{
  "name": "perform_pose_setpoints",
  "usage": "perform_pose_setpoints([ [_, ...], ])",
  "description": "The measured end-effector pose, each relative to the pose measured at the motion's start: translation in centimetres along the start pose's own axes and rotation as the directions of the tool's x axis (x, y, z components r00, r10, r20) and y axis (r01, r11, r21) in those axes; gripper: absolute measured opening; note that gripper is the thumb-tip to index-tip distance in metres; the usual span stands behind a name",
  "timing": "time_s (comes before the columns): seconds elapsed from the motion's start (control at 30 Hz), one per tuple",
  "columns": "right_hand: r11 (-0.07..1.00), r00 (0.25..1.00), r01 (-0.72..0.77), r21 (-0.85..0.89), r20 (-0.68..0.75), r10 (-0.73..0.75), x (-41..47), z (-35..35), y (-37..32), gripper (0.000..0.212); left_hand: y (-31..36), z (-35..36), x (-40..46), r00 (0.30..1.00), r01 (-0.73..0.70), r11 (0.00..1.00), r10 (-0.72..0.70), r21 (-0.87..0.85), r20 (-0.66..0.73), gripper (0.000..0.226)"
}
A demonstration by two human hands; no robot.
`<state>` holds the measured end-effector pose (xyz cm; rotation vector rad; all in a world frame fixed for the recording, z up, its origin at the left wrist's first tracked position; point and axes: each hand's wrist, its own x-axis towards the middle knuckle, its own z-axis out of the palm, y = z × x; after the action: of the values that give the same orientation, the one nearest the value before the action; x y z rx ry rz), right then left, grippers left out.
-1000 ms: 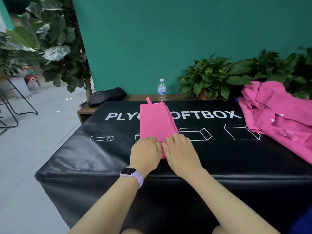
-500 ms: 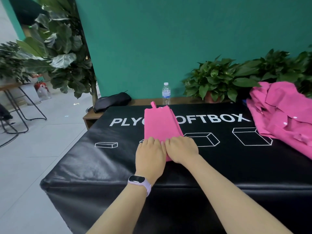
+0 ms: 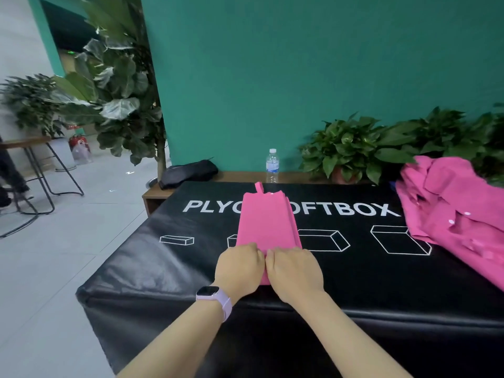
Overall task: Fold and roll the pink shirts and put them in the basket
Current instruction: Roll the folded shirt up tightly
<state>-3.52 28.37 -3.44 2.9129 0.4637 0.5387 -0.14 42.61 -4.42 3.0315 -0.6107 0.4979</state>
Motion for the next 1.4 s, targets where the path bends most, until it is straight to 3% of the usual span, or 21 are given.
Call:
perform_pose_setpoints([
  [0.07, 0.998, 0.999, 0.042, -0.053, 0.015, -0.042, -1.1, -0.4, -0.4, 0.007, 0.3, -0.1, -1.5, 1.0, -0.013, 0.999, 0.013, -0.031, 0.015, 0.018],
  [0.2, 0.998, 0.99, 0.05, -0.026, 0.13, -0.046, -0.7, -0.4, 0.1, 0.009, 0.8, -0.5, -1.7, 0.993, 0.109, 0.978, -0.117, -0.176, -0.031, 0.018],
  [0.3, 0.999, 0.979, -0.006, 0.053, 0.205, -0.005, 1.6, 0.0, 1.2, 0.02, 2.0, -0.1, -2.7, 0.933, 0.174, 0.949, -0.245, -0.264, -0.265, 0.014],
  [0.37, 0.992, 0.959, -0.043, 0.118, 0.283, 0.008, 2.5, -0.1, 1.7, 0.028, 2.4, 0.7, -3.6, 0.89, 0.124, 0.961, -0.219, -0.249, -0.401, 0.016],
  [0.43, 0.991, 0.962, -0.056, 0.12, 0.272, 0.021, 2.3, -0.2, 1.5, 0.031, 2.0, 1.1, -3.5, 0.879, 0.121, 0.966, -0.21, -0.226, -0.428, 0.02],
  [0.57, 0.971, 0.978, -0.166, 0.17, -0.097, 0.184, -1.1, 0.6, -0.2, 0.045, 0.9, 1.0, -1.8, 0.914, 0.146, 0.955, -0.23, -0.256, -0.334, 0.029],
  [0.63, 0.974, 0.96, -0.142, 0.175, -0.214, 0.178, -2.9, 1.6, -0.9, 0.039, 0.7, 1.2, -1.1, 0.932, 0.175, 0.949, -0.246, -0.261, -0.267, 0.03],
  [0.77, 0.983, 0.962, -0.126, 0.132, -0.227, 0.154, -3.8, 2.7, -1.2, 0.043, 0.0, 1.3, 0.9, 0.951, 0.272, 0.936, -0.297, -0.222, -0.088, 0.028],
  [0.9, 0.977, 0.946, -0.178, 0.115, -0.254, 0.202, -1.8, 1.9, -0.9, 0.04, -0.3, 0.9, 1.3, 0.978, 0.201, 0.969, -0.207, -0.143, -0.028, 0.021],
  [1.03, 0.979, 0.966, -0.192, 0.071, -0.16, 0.202, -0.2, 1.4, -0.4, 0.053, 0.5, 0.6, 0.1, 0.977, 0.154, 0.987, -0.16, -0.054, -0.138, 0.018],
  [1.13, 0.998, 0.99, -0.065, 0.017, -0.125, 0.066, 0.9, 1.6, 0.4, 0.083, 1.2, 0.9, -1.1, 0.957, 0.096, 0.99, -0.121, -0.106, -0.265, 0.031],
  [1.17, 1.0, 0.992, -0.012, -0.018, -0.125, 0.01, 1.2, 1.9, 0.6, 0.08, 1.2, 1.3, -1.4, 0.952, 0.097, 0.99, -0.121, -0.1, -0.282, 0.041],
  [1.27, 0.995, 0.998, 0.008, -0.098, -0.065, -0.014, 1.9, 1.6, 0.9, 0.035, 1.6, 1.7, -2.1, 0.94, 0.121, 0.979, -0.165, -0.163, -0.298, 0.049],
  [1.33, 0.996, 1.0, -0.016, -0.086, -0.016, 0.014, 2.6, 1.4, 1.1, 0.032, 1.8, 1.6, -2.0, 0.951, 0.125, 0.988, -0.146, -0.092, -0.273, 0.053],
  [1.4, 0.998, 1.0, -0.023, -0.057, -0.009, 0.022, 3.5, 1.5, 1.5, 0.032, 1.1, 1.4, -1.4, 0.985, 0.084, 0.996, -0.079, 0.024, -0.151, 0.064],
])
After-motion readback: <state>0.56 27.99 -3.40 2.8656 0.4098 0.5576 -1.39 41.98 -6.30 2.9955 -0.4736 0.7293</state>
